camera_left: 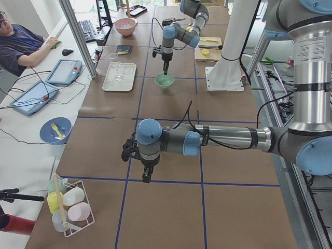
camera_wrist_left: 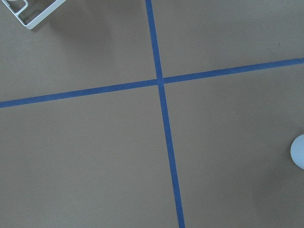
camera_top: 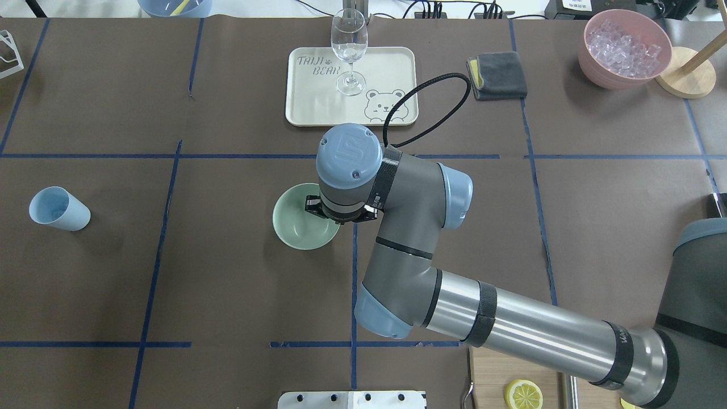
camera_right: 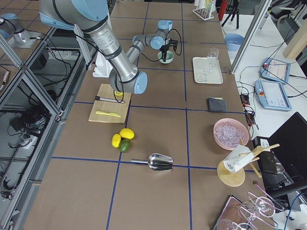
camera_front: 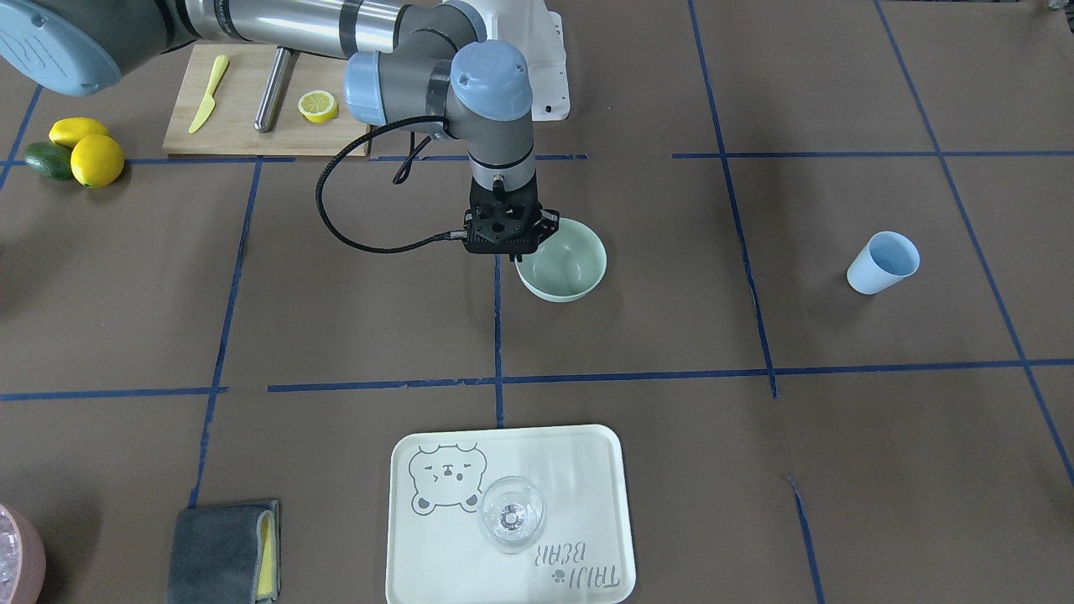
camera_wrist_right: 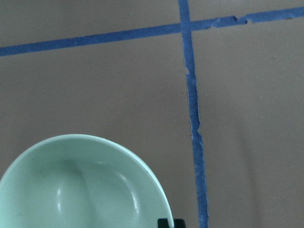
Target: Pour ice into bowl
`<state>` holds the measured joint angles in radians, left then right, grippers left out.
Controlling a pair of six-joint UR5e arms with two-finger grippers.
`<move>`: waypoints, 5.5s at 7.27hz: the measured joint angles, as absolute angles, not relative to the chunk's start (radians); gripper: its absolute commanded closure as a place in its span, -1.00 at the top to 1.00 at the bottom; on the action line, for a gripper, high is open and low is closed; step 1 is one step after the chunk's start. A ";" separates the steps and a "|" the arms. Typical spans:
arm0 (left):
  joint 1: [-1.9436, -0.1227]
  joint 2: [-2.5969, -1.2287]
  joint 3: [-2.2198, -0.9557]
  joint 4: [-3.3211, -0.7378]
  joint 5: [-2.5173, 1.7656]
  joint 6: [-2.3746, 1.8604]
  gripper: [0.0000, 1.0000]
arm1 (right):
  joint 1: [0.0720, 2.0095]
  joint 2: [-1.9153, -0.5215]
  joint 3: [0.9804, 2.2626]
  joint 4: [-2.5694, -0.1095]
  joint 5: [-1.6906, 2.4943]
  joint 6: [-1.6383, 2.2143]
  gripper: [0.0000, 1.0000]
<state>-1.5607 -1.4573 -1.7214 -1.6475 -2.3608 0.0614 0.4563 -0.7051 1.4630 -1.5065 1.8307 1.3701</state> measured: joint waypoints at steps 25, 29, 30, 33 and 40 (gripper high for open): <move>-1.267 -1.380 -1.663 -2.961 -2.118 -0.637 1.00 | 1.444 -1.594 1.787 -1.660 2.313 0.002 1.00; -0.969 -1.270 -1.702 -3.106 -1.658 -0.756 1.00 | 1.461 -1.667 1.788 -1.571 2.312 0.012 1.00; -0.875 -1.248 -1.702 -3.133 -1.514 -0.801 1.00 | 1.462 -1.673 1.788 -1.565 2.314 0.013 1.00; -0.592 -1.222 -1.688 -3.142 -1.095 -0.928 1.00 | 1.468 -1.680 1.789 -1.560 2.316 0.015 1.00; -0.304 -1.242 -1.561 -3.141 -0.687 -1.085 1.00 | 1.478 -1.687 1.791 -1.560 2.316 0.018 1.00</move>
<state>-0.3043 -1.2421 -1.5612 -3.1412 -0.6867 -1.0850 1.4780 -1.6867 1.7913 -1.5600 2.3163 0.0180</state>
